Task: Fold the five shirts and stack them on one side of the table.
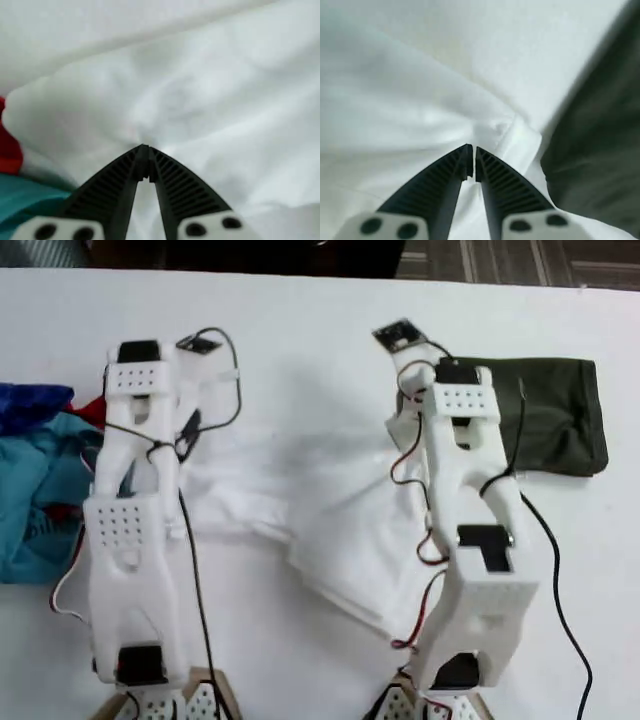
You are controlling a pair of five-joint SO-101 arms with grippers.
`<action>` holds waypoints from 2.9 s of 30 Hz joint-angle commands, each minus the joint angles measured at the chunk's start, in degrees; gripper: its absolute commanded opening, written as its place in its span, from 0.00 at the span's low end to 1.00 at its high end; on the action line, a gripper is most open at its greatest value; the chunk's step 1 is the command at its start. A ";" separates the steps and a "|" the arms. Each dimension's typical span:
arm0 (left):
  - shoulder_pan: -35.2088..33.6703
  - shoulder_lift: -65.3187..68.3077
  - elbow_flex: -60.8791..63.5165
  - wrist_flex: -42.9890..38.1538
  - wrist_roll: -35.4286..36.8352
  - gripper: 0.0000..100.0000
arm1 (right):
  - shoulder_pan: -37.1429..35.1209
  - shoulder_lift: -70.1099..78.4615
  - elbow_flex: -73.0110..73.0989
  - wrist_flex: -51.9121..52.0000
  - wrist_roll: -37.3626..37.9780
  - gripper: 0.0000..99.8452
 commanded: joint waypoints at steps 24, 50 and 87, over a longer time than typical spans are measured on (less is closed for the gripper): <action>0.35 -33.41 68.88 -29.45 -0.26 0.03 | -6.90 -46.29 69.98 -18.07 13.10 0.02; -0.09 -48.09 70.11 -26.73 0.18 0.03 | -6.90 -59.74 66.46 0.48 13.98 0.22; -4.40 -47.91 84.53 -48.09 0.26 0.03 | -20.00 -60.62 79.82 -8.92 17.67 0.02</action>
